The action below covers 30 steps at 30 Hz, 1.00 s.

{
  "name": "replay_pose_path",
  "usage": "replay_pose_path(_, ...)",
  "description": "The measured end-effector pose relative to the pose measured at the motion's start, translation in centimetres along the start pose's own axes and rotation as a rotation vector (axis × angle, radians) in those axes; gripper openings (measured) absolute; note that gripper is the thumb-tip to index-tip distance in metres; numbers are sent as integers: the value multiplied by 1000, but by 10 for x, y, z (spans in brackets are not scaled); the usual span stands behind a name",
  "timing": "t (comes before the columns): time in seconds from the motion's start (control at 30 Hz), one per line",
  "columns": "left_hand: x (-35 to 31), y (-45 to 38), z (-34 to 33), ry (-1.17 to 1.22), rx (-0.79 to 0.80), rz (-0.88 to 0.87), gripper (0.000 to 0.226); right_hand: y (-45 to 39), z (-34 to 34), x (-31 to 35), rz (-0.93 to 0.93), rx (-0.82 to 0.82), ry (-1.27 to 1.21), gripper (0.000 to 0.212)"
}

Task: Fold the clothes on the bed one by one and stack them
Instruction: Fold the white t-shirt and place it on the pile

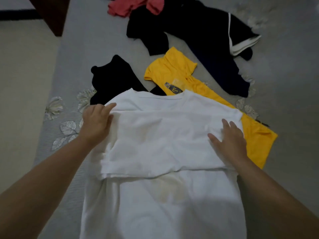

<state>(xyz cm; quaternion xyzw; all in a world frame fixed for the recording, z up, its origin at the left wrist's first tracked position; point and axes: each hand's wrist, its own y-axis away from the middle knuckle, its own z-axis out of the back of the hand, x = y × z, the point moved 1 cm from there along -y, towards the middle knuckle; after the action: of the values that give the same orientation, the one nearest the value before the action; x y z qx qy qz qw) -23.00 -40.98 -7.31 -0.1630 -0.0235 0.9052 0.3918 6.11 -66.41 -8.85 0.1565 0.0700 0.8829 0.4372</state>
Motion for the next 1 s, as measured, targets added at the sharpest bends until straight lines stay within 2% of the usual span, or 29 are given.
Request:
replay_pose_path(0.1,19,4,-17,-65,234,332,49,-12,-15,1,-129,66,111,65)
replay_pose_path(0.17,23,14,-23,22,371,479,54,-17,-20,3,-85,-30,166,50)
replay_pose_path(0.23,17,12,-20,-46,367,439,51,-21,-13,6,43,-205,186,38)
replay_pose_path(0.27,16,6,-17,-113,307,375,49,-22,-7,4,66,-309,149,38)
replay_pose_path(0.33,17,-13,-11,-204,131,219,47,-28,5,-5,-14,-381,7,47)
replay_pose_path(0.4,23,-31,-15,-254,13,67,53,-36,5,-16,-125,-330,6,60)
replay_pose_path(0.47,29,-40,-28,-302,13,-9,59,-44,-6,-19,-166,-190,120,59)
replay_pose_path(0.53,30,-36,-45,-293,120,12,64,-44,-18,-14,-190,-38,195,62)
replay_pose_path(0.6,23,-20,-52,-179,156,167,68,-41,-22,-3,-172,-40,201,59)
replay_pose_path(0.67,16,9,-47,-44,120,389,74,-35,-24,14,-18,-124,210,50)
replay_pose_path(0.73,11,45,-34,69,76,587,76,-26,-34,42,240,-170,208,47)
replay_pose_path(0.83,7,98,-25,372,68,892,75,-11,-52,107,564,-107,186,52)
replay_pose_path(0.9,2,116,-25,505,47,1010,74,-2,-63,156,729,-34,181,53)
replay_pose_path(1.0,2,124,-26,587,-67,1058,67,5,-76,230,967,-1,146,59)
